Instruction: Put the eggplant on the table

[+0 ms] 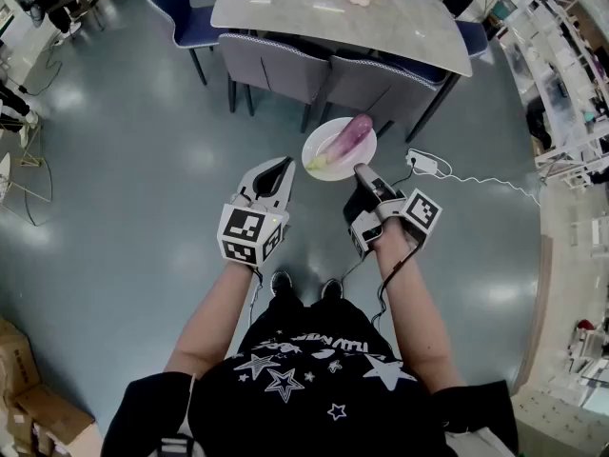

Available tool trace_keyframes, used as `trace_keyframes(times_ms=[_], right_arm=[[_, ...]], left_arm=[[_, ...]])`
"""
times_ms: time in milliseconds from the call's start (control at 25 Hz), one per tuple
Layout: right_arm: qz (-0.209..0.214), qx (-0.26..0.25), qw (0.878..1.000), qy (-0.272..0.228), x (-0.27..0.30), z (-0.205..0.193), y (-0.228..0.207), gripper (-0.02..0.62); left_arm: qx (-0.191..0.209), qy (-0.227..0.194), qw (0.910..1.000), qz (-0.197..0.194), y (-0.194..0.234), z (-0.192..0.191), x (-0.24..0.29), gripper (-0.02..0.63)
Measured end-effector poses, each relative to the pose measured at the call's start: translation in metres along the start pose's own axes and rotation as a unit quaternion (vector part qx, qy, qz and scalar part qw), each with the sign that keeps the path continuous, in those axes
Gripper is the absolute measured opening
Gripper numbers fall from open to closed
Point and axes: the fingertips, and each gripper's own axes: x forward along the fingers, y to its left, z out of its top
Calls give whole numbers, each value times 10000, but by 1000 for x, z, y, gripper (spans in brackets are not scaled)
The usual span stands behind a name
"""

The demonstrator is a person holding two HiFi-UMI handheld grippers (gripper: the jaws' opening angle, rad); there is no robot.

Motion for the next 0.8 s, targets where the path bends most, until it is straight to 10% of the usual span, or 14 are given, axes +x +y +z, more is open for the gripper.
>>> trace_keyframes(times_ms=[800], right_arm=[[276,-174,9983,492,-63,25,9,19]], left_arm=[[258,-195,9989,351,-86,15,0,8]])
